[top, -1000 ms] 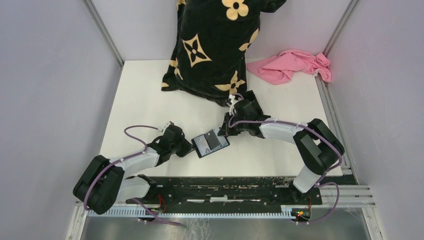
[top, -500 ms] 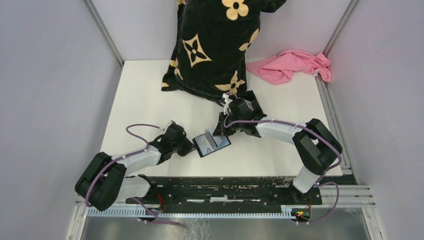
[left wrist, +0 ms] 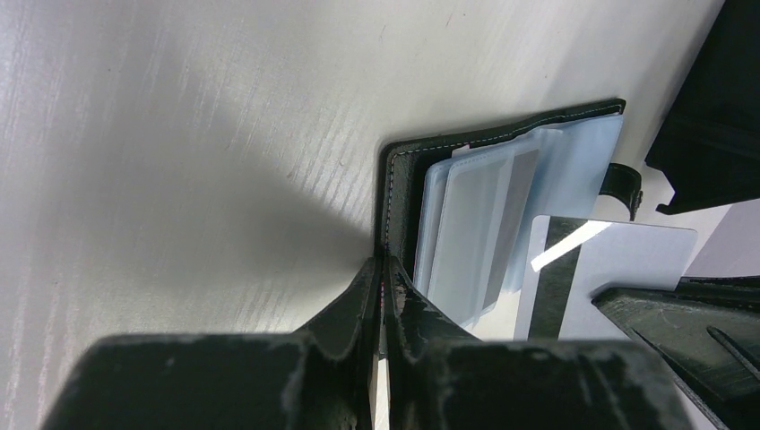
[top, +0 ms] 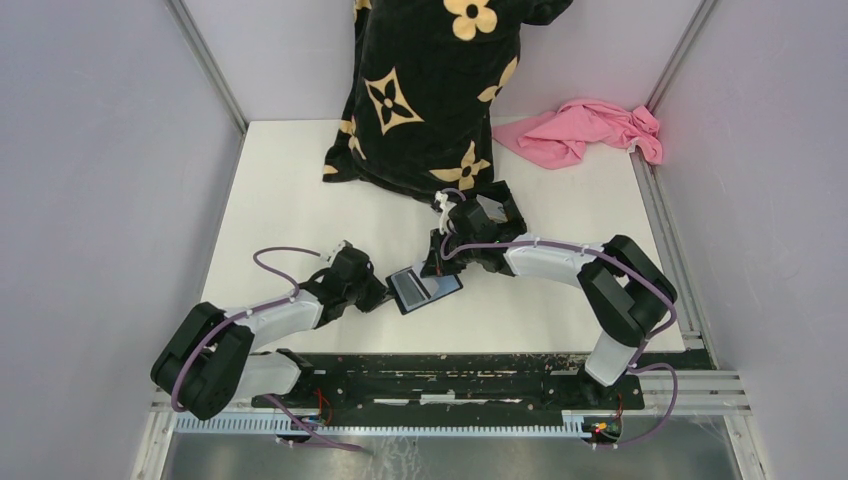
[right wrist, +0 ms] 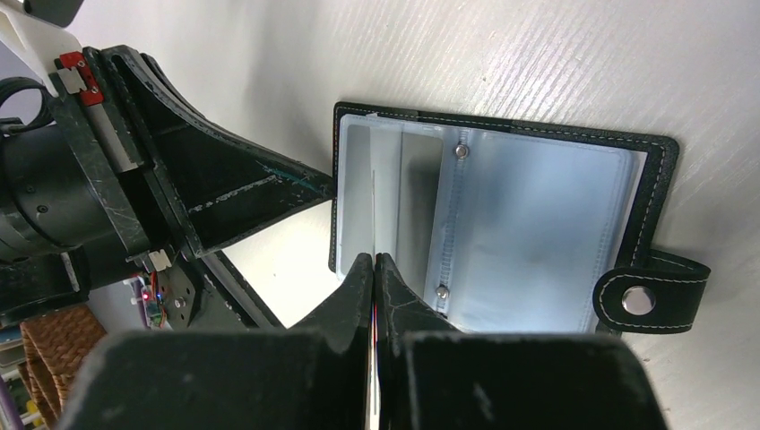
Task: Put the credit cards into the card holder
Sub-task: Turn over the card slot in the card holder, then insert the credit card into the card holder.
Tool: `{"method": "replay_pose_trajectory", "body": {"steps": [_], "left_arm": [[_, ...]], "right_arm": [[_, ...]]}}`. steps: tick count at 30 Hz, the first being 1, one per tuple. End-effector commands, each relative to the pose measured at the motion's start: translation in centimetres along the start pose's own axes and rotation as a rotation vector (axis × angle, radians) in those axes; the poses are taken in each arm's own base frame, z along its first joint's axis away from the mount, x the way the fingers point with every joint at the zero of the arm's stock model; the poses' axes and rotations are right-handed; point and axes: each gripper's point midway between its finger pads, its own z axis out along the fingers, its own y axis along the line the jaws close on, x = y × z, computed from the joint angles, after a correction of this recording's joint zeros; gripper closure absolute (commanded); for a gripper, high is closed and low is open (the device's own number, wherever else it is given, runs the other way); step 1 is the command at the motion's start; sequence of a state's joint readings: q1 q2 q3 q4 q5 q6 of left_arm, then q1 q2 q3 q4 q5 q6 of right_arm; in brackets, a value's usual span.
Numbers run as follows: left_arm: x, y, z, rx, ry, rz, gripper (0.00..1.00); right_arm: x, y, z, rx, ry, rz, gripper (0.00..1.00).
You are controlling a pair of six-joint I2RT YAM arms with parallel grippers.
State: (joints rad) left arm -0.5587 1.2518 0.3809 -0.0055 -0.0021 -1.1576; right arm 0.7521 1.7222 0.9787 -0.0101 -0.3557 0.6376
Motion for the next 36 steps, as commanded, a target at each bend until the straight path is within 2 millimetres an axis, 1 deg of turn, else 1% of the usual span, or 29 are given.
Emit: {"method": "replay_pose_trajectory", "body": {"steps": [1, 6, 14, 17, 23, 28, 32, 36], "left_arm": [[0.2, 1.8, -0.1, -0.078, -0.004, 0.036, 0.89], [0.2, 2.0, -0.5, -0.075, -0.012, 0.032, 0.89], [0.2, 2.1, -1.0, -0.077, -0.011, 0.037, 0.89], [0.1, 1.9, -1.2, -0.070, -0.016, 0.038, 0.89], [0.2, 1.7, -1.0, -0.068, -0.007, 0.044, 0.89], [0.3, 1.6, -0.8, -0.069, -0.002, 0.048, 0.89], [0.3, 1.6, -0.6, -0.075, 0.001, 0.054, 0.89], [0.3, 1.6, -0.4, -0.075, 0.004, 0.057, 0.89]], "right_arm": [[-1.6, 0.7, 0.0, -0.007, -0.048, -0.056, 0.99], [-1.3, 0.1, 0.3, 0.002, -0.048, -0.057, 0.99], [-2.1, -0.8, 0.2, 0.015, -0.068, -0.050, 0.99], [-1.9, -1.0, 0.5, 0.009, -0.057, -0.040, 0.99], [-1.3, -0.8, 1.4, -0.036, -0.045, -0.009, 0.99], [-1.2, -0.5, 1.8, -0.068, -0.044, 0.007, 0.99], [-1.1, -0.6, 2.1, -0.070, -0.041, 0.009, 0.99], [-0.6, -0.9, 2.3, -0.069, -0.030, 0.018, 0.99]]}}
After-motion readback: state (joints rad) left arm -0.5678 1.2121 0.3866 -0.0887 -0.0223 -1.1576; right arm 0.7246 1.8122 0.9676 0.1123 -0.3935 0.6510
